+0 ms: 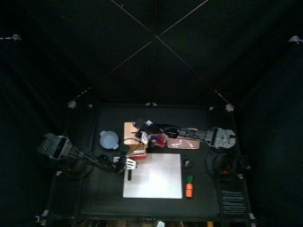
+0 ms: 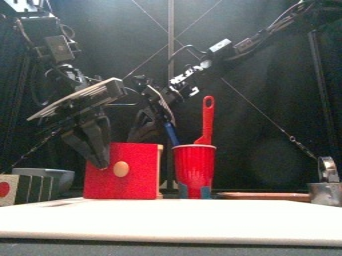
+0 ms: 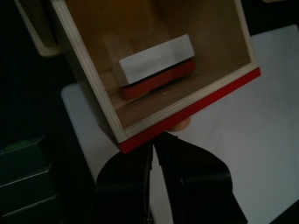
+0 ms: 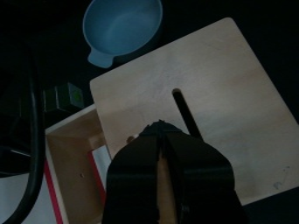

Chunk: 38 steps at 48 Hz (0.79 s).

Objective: Close drawer

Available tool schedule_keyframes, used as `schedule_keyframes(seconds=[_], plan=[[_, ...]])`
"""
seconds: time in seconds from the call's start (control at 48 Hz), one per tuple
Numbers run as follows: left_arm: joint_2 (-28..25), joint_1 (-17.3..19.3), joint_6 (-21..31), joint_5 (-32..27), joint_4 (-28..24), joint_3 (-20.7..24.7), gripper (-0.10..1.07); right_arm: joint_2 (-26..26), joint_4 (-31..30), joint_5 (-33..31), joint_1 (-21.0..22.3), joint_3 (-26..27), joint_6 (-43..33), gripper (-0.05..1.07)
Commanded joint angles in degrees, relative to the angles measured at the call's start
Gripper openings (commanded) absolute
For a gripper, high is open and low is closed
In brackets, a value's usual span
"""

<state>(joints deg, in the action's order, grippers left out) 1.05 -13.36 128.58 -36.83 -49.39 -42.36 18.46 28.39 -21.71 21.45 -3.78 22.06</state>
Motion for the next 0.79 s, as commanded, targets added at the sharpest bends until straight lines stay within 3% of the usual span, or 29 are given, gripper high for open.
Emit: schedule_keyframes(seconds=[0.0,0.271,0.542,0.771], plan=[[0.00,0.70,0.00,-0.44,-0.53,1.32,0.53,-1.14,-0.26,-0.35,0.44,1.76,0.09,0.36],[-0.09,0.79,0.09,-0.53,-0.62,1.32,0.53,-1.93,-0.70,-1.67,5.45,7.29,0.00,0.36],[-0.09,1.76,0.09,-0.70,-1.41,1.67,0.53,5.62,-0.44,-10.46,9.67,17.23,0.00,0.36],[-0.18,2.90,0.09,-0.88,-2.29,1.76,0.53,9.84,-3.16,-16.35,10.46,22.94,-0.18,0.36]])
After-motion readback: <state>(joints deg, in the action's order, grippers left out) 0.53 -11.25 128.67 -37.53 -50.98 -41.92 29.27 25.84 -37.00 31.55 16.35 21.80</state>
